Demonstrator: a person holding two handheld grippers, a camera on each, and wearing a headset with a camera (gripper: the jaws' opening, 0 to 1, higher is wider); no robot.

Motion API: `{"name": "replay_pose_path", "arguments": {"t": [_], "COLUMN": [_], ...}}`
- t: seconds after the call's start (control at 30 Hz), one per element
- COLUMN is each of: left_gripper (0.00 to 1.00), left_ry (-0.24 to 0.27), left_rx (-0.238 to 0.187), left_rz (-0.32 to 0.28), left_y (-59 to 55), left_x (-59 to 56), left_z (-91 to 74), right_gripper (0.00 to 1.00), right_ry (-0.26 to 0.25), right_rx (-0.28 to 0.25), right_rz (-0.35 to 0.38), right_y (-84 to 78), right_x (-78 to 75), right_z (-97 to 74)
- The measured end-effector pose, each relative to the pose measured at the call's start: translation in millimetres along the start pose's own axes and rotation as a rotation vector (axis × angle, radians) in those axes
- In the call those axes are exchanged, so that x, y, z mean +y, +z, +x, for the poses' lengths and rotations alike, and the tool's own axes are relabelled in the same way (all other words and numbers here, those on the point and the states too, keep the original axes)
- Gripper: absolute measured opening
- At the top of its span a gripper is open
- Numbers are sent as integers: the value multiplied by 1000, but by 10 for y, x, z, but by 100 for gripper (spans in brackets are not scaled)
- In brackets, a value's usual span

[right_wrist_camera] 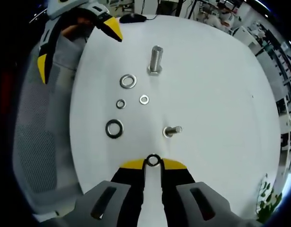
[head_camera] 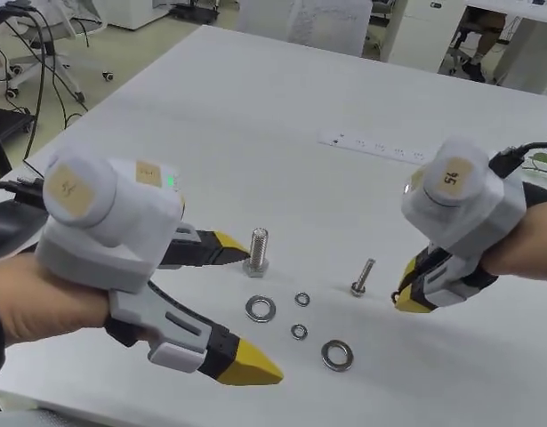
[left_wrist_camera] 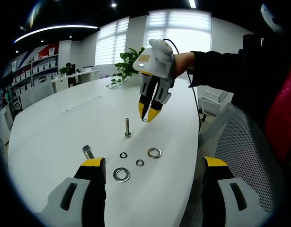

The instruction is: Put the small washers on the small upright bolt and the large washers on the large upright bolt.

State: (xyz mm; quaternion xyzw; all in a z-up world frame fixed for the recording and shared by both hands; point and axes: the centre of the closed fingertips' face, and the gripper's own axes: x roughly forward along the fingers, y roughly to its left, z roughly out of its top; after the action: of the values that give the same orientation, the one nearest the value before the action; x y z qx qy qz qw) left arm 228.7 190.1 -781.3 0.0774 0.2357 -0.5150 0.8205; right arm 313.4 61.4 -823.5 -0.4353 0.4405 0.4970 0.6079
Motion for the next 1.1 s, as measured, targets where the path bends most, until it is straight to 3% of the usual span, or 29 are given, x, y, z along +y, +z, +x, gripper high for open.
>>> {"name": "replay_pose_path", "arguments": {"t": [0.27,0.63,1.1], "left_gripper": [83,83,83], "left_ry": [1,6,19], "left_rx": [-2,-7,-14], "left_rz": [1,0,-6], "left_y": [5,10,19], "left_x": [0,10,43], "left_z": [-1,-24,-42], "right_gripper": [13,13,13], "right_ry": [-33,-48,-25], "right_rx": [-8,-14,2], "right_rz": [-14,-50,-96], "right_y": [84,273,418], "right_x": [-106,-225,-280], "right_z": [-126,-171,-56]}}
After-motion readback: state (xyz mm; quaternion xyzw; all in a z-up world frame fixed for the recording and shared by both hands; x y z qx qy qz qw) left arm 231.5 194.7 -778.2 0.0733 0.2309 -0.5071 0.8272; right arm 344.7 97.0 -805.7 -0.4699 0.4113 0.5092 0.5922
